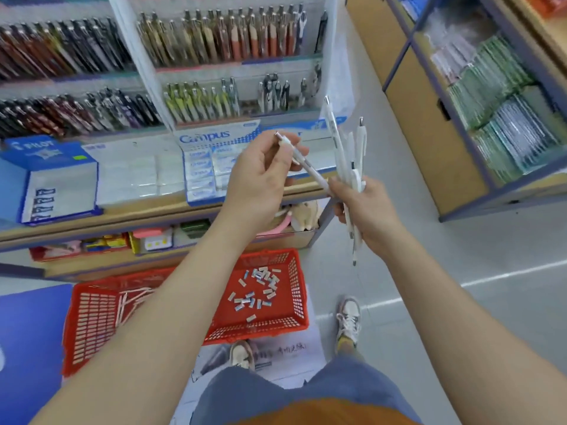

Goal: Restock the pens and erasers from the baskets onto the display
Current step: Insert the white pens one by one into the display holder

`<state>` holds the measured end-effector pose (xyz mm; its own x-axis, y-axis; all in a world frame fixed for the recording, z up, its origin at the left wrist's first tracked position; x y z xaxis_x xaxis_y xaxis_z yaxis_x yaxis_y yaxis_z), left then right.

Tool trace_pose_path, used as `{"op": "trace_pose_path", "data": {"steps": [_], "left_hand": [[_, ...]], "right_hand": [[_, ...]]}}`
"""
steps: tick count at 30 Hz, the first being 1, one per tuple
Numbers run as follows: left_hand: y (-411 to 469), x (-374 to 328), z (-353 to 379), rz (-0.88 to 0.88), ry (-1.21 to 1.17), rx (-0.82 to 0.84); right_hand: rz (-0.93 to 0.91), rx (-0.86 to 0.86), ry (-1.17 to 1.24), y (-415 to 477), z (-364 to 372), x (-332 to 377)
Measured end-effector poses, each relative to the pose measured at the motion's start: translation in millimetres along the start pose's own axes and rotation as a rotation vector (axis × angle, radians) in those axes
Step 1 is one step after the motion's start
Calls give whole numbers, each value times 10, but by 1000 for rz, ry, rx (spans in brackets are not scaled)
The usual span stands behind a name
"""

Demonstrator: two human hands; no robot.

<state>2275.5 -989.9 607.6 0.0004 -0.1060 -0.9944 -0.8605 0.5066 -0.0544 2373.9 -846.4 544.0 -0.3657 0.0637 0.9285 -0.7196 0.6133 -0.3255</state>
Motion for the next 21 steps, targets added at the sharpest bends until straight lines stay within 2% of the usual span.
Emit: {"op": "trace_pose_path", "data": {"steps": [3, 10, 21], "left_hand": [[178, -42, 389, 46, 57, -80], [710, -304, 1155, 164, 218, -203], [1495, -801, 1084, 295, 449, -428]], "right_hand": [[-54, 57, -103, 298, -362, 6], [-64, 212, -113, 1033, -1133, 61], [-53, 303, 8, 1710, -1209, 463]]}}
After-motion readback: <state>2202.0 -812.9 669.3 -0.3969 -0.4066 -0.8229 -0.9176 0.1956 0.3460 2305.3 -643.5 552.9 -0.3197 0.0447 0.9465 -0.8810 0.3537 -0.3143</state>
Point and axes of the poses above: each hand's wrist, its own y-axis towards the middle knuckle, its own z-axis out of the palm, x = y × z, the point moved 7 cm from there along y, towards the middle knuckle, and after that the axes turned 2 degrees about -x, right-handed, at the moved point
